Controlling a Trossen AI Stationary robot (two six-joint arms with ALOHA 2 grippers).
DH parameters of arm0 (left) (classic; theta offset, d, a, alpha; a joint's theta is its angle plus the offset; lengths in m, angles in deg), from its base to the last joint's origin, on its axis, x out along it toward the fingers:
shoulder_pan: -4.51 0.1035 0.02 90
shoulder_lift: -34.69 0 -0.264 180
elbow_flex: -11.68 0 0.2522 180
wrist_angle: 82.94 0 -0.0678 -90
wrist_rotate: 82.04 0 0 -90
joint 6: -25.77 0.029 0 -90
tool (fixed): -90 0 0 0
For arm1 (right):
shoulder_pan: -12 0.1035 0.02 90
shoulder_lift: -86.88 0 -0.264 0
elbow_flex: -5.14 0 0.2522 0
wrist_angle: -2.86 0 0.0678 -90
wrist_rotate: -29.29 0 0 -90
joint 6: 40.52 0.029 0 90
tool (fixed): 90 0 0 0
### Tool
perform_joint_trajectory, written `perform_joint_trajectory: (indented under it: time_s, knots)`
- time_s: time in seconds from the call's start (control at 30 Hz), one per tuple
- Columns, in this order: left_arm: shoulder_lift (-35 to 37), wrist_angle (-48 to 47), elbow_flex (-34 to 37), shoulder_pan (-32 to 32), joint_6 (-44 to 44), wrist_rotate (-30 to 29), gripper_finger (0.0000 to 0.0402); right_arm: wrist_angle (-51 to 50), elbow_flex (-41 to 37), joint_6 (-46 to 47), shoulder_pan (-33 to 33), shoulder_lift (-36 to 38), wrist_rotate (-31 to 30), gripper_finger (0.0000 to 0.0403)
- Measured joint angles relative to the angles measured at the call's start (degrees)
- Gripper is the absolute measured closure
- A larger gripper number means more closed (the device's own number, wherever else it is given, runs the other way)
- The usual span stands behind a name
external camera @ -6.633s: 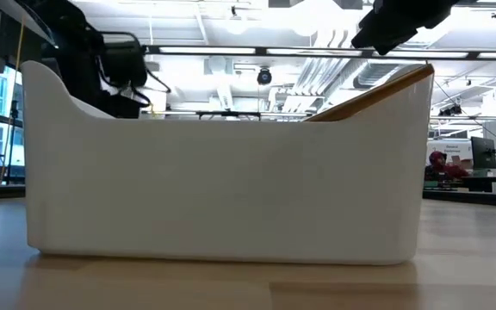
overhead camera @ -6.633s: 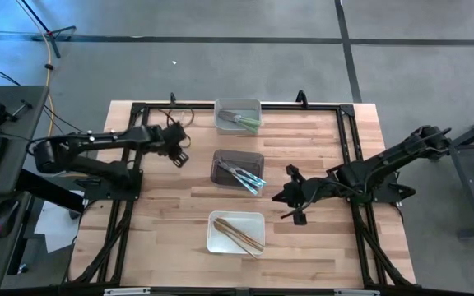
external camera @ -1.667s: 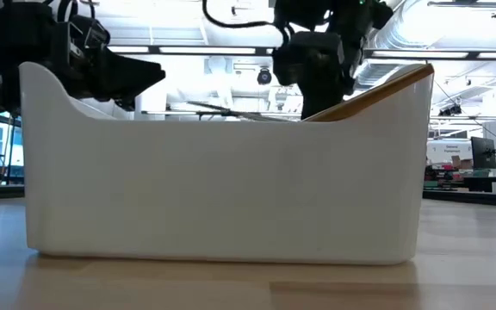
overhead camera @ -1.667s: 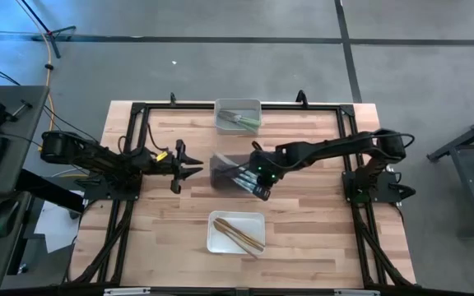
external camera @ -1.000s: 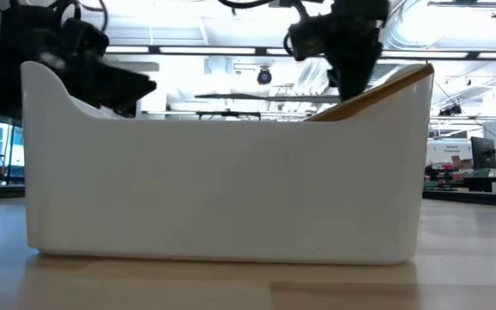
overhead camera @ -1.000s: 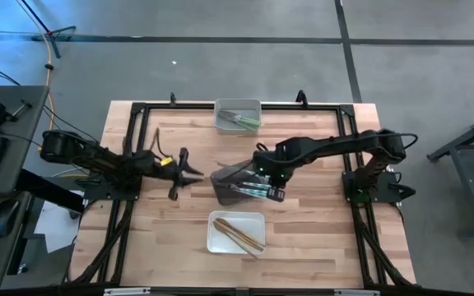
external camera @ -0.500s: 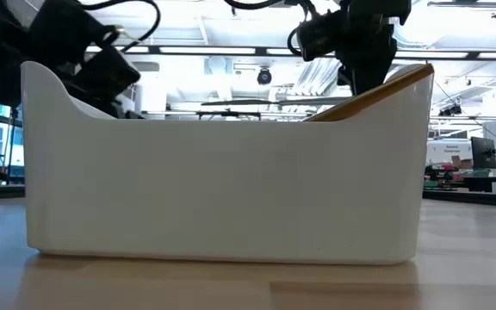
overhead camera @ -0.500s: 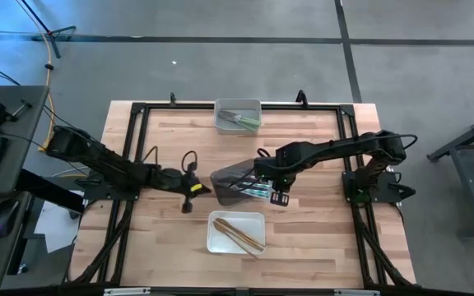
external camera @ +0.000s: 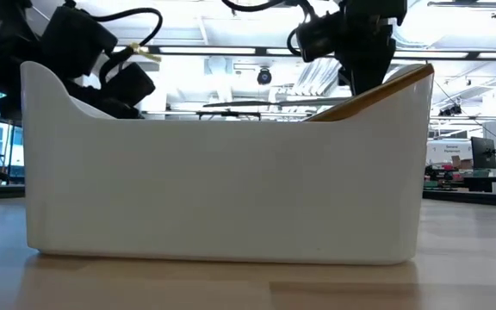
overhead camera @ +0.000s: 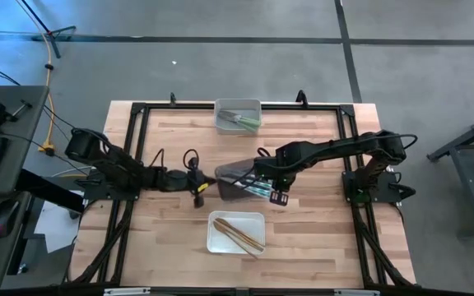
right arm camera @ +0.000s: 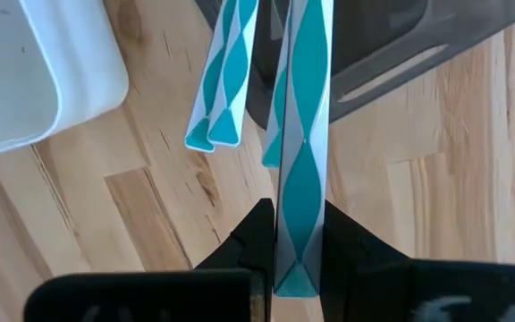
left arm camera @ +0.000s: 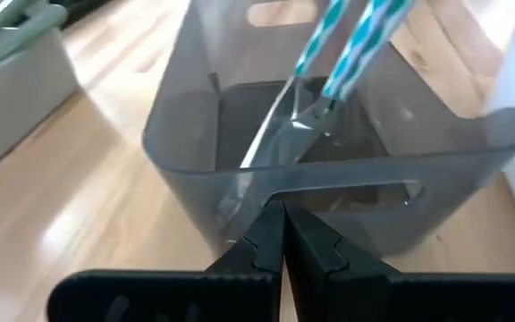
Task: Sort silverware by color (type)
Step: Put the blue patterned knife into the black bin
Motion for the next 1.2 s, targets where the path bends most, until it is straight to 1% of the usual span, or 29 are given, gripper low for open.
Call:
perform_joint_trajectory:
  time_s: [0.17, 0.27, 0.47, 0.63, 0.73, 0.9, 1.0, 1.2]
  knots:
    - [-0.05, 0.36, 0.0, 2.14, -1.11, -2.31, 0.0401, -0.03, 0.0, 3.58, -1.22, 0.0, 1.6, 0.0375]
    - [-0.05, 1.17, 0.0, 3.56, -1.08, -2.61, 0.0401, -0.07, 0.04, 4.85, -2.21, -0.29, 3.04, 0.0375]
    - [-0.03, 1.51, 0.02, 6.22, -1.03, -2.44, 0.0401, -0.42, 0.04, 6.14, -4.44, -4.43, 6.85, 0.0375]
    - [-0.03, 1.51, 0.02, 6.68, -0.75, -2.26, 0.0401, -0.62, 0.04, 8.6, -6.26, -7.16, 9.23, 0.0375]
    - [-0.03, 1.51, 0.02, 6.68, -0.38, -2.26, 0.0401, -0.51, 0.04, 8.83, -6.97, -7.37, 10.68, 0.0375]
    - [-0.03, 1.49, 0.02, 6.65, 0.11, -2.24, 0.0401, -0.27, 0.04, 9.75, -7.17, -7.37, 10.93, 0.0373]
    - [0.01, 1.17, 0.02, 6.65, 0.67, -2.22, 0.0401, 0.66, 0.04, 9.7, -7.17, -7.37, 10.93, 0.036]
    - [0.01, 0.08, 0.52, 6.65, 1.59, -2.19, 0.0401, 0.24, 0.04, 7.42, -6.62, -7.11, 10.9, 0.0312]
